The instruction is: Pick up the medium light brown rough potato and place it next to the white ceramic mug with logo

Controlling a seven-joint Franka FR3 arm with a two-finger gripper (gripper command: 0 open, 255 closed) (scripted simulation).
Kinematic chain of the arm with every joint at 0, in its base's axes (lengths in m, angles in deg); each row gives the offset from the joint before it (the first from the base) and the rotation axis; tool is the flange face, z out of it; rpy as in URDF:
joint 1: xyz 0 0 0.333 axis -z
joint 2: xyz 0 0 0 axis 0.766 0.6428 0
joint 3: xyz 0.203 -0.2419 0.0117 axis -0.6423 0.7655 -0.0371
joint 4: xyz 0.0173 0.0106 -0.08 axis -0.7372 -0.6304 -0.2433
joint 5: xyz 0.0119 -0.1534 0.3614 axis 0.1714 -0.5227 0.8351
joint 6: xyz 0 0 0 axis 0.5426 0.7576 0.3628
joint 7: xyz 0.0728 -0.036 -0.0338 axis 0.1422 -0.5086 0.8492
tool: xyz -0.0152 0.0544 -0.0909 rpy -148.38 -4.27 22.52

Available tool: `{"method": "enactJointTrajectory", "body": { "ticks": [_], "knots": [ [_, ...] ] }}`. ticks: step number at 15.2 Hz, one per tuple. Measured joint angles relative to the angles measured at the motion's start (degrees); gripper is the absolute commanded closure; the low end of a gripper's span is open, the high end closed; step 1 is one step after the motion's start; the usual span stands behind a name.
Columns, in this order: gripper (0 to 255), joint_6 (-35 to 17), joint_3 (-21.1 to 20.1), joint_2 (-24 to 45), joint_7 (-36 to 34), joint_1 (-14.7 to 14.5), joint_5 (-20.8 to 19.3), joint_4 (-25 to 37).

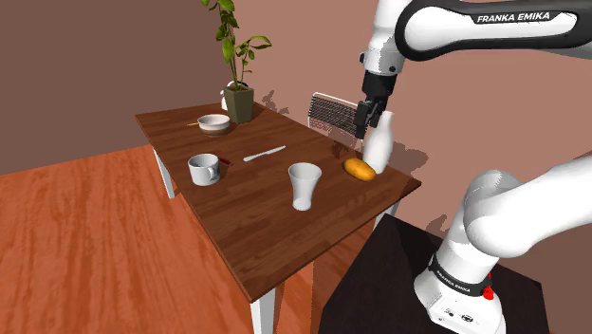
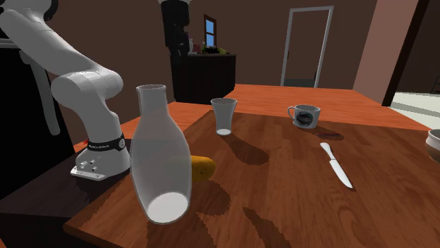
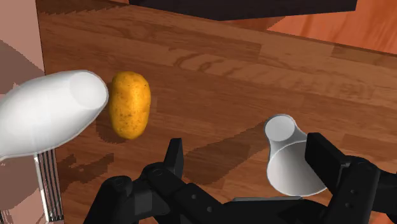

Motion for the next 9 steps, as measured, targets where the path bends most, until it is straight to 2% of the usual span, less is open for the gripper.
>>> {"method": "enactJointTrajectory", "body": {
  "ticks": [3, 9],
  "knots": [
    [0, -2.15, 2.30, -0.17, 1.31, 0.65, 0.15, -1.68],
    [0, -10.25, 13.40, 0.44, 8.12, 3.43, 1.44, -6.88]
  ]
}}
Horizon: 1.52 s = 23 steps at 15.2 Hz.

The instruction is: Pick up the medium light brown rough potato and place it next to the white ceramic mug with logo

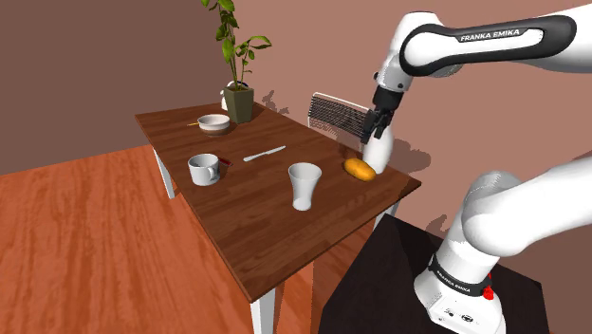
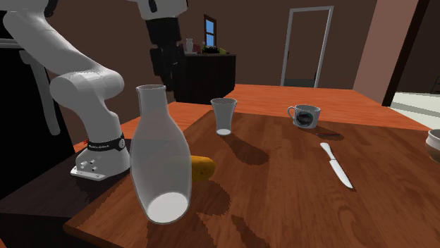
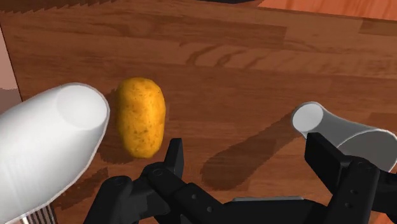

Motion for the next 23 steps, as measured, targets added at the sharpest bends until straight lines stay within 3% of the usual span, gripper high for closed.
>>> {"method": "enactJointTrajectory", "body": {
  "ticks": [5, 8, 12, 15, 23],
  "knots": [
    [0, -6.99, 10.50, 3.39, 7.26, 1.38, 2.24, -2.90],
    [0, -11.75, 17.63, 7.64, 12.63, 0.75, 4.81, -3.70],
    [0, -17.05, 27.78, 14.05, 20.91, -2.36, 10.66, -3.85],
    [0, -19.19, 36.00, 19.61, 28.11, -6.43, 16.60, -2.69],
    [0, -25.04, 40.49, 25.13, 33.50, -12.47, 23.57, -4.52]
  ]
}}
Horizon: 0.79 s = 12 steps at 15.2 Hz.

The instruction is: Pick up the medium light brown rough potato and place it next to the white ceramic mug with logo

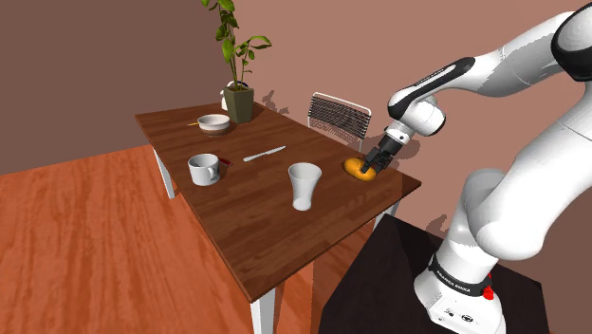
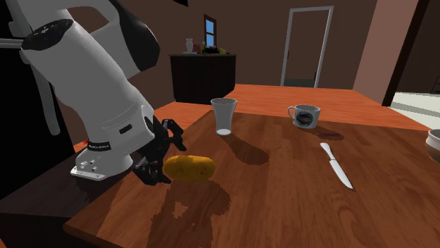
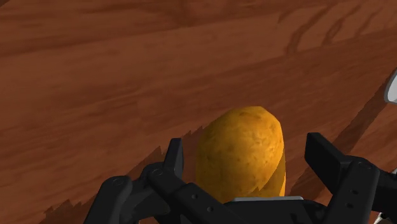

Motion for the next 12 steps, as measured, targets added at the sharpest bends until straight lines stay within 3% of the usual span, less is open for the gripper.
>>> {"method": "enactJointTrajectory", "body": {
  "ticks": [6, 7, 12],
  "knots": [
    [0, -0.49, 0.43, 0.54, 0.57, -0.57, 0.68, -0.11],
    [255, -0.49, 0.43, 0.54, 0.57, -0.57, 0.68, -0.11],
    [255, -0.42, 0.41, 0.49, 0.58, -0.57, 0.69, -0.10]
  ]
}}
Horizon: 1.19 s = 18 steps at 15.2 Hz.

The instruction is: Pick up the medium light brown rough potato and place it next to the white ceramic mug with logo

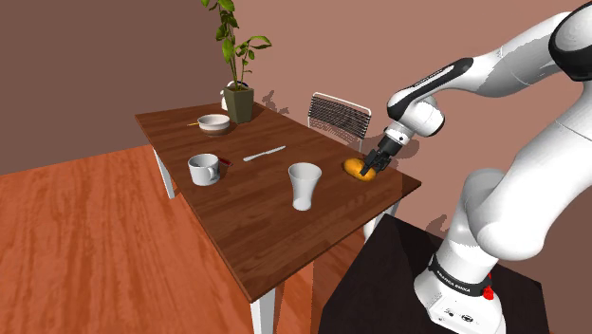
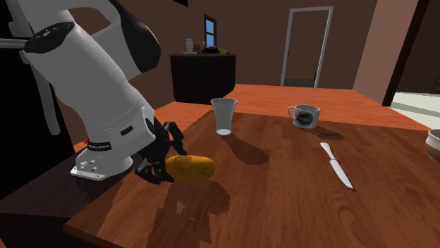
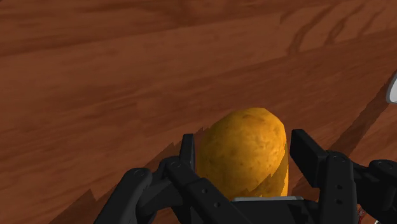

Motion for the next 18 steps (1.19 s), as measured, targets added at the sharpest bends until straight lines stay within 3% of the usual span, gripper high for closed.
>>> {"method": "enactJointTrajectory", "body": {
  "ticks": [6, 18],
  "knots": [
    [255, 0.21, -0.28, -0.24, -0.35, 0.22, -0.27, 0.07],
    [255, 7.95, -7.29, -7.81, -9.40, 6.56, -7.38, 3.02]
  ]
}}
